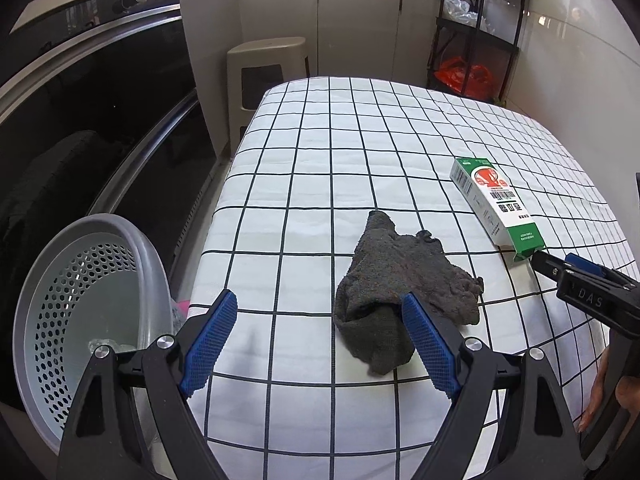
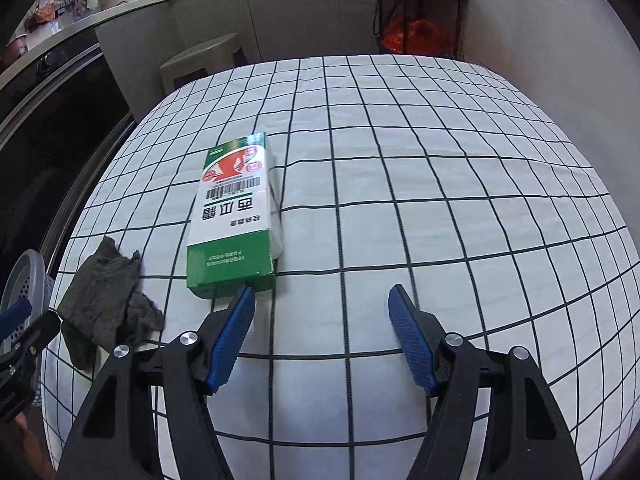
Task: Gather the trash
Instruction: 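Grasp the green-and-white box with the right tool while the left tool grasps the grey cloth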
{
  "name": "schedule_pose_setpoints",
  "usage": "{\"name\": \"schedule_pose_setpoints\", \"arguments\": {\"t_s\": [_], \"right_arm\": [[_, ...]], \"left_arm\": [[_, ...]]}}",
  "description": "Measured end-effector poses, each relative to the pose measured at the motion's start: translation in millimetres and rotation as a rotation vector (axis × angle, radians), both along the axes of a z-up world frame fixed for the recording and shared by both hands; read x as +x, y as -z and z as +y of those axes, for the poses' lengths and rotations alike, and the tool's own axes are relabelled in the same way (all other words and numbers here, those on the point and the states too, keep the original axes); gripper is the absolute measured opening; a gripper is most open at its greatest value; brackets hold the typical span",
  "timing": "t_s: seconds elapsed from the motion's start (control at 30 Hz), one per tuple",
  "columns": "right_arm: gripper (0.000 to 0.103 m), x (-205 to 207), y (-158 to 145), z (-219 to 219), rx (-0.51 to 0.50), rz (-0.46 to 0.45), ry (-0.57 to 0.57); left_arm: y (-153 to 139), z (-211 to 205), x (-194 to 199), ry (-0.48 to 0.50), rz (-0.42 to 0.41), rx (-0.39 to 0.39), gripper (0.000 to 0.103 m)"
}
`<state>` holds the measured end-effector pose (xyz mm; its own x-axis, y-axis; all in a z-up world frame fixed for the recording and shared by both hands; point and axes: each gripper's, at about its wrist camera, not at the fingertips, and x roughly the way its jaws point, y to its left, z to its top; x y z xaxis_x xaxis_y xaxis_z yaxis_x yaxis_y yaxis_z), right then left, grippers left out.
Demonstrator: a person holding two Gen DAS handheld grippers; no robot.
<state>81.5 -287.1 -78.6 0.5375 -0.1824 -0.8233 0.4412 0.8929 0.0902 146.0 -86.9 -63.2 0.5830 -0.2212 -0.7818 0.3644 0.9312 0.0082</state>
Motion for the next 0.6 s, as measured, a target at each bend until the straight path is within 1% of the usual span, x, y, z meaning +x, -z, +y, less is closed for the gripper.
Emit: {"name": "schedule_pose_setpoints", "arguments": {"t_s": [0.13,0.23,0.3,0.37,0.6], "right_arm": [[0.067,-4,-5,-4,0.008,-0.015,0.001],[0.067,-8,-15,-2,0.002,-0.049,-0.021],[0.067,-7,-20,-1,0.019,-0.077,-0.035],[0.067,-1,-22,0,0.048,-0.084,-0.054],[0.067,29,-26,9,0.072,-0.094,-0.100]], "left_arm": [[3,-5,1,-0.001,0.010,-0.001,0.083],[4,-8,2,-0.005,0.011,-0.001,0.083],[4,-10,3,-0.010,0.007,0.000,0.083],[5,-12,5,-0.017,0.006,0.000,0.083],[9,-19,11,-0.031,0.009,0.003,0.083]]}}
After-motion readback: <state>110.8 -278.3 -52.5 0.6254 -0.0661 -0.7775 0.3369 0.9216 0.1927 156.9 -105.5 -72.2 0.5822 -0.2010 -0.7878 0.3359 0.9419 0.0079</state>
